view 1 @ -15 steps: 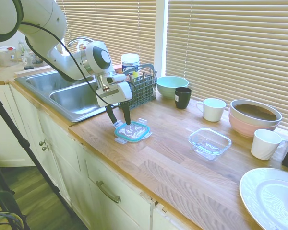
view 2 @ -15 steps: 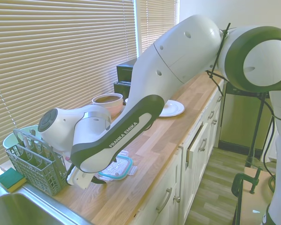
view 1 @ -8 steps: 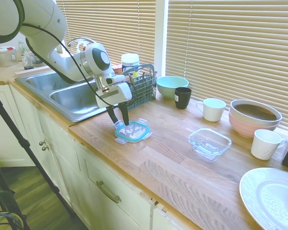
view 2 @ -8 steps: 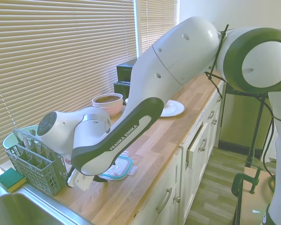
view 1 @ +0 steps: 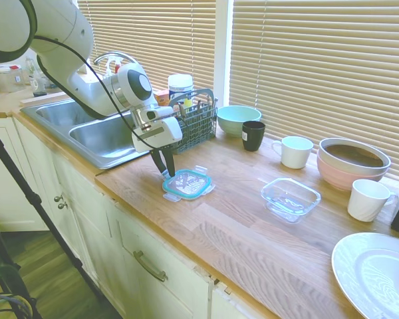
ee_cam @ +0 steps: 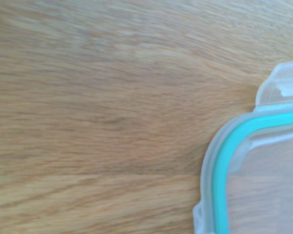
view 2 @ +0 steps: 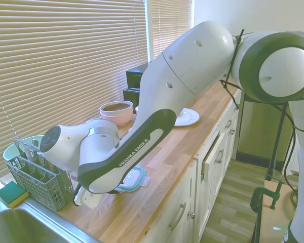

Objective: Cover the lid of the food container

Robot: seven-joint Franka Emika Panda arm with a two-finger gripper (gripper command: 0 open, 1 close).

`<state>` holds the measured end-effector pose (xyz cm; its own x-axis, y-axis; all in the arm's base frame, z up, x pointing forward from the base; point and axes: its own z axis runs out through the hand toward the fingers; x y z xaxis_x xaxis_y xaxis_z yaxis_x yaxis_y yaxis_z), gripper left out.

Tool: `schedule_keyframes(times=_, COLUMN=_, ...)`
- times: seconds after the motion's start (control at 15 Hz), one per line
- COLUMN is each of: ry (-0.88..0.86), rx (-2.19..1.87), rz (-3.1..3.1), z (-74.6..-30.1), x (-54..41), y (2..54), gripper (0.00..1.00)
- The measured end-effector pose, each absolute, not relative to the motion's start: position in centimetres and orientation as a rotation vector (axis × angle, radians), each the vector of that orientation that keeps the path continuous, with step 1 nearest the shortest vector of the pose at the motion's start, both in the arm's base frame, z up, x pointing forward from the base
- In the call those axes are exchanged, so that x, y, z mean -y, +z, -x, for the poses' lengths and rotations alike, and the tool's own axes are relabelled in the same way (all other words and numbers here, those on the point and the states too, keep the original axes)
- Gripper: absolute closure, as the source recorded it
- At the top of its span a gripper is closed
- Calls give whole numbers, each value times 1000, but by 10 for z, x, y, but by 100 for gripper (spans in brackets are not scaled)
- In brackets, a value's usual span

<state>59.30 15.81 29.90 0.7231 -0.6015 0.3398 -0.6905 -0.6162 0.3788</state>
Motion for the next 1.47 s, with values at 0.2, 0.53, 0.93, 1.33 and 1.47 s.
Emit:
schedule_keyframes(times=0.2, ry=246, rx=982, rz=-2433, z=-593, x=-157, y=297, gripper=100)
schedule_keyframes(times=0.53, ry=251, rx=978, rz=-2432, z=-593, x=-157, y=298, gripper=100)
schedule_keyframes(times=0.93, ry=254, rx=1035, rz=-2475, z=-593, x=-161, y=314, gripper=100)
schedule_keyframes(times=1.33, ry=300, rx=1085, rz=-2532, z=-580, x=-155, y=372, gripper=100)
schedule_keyframes(times=1.47, ry=318, rx=1101, rz=-2551, z=-575, x=-150, y=394, gripper=100)
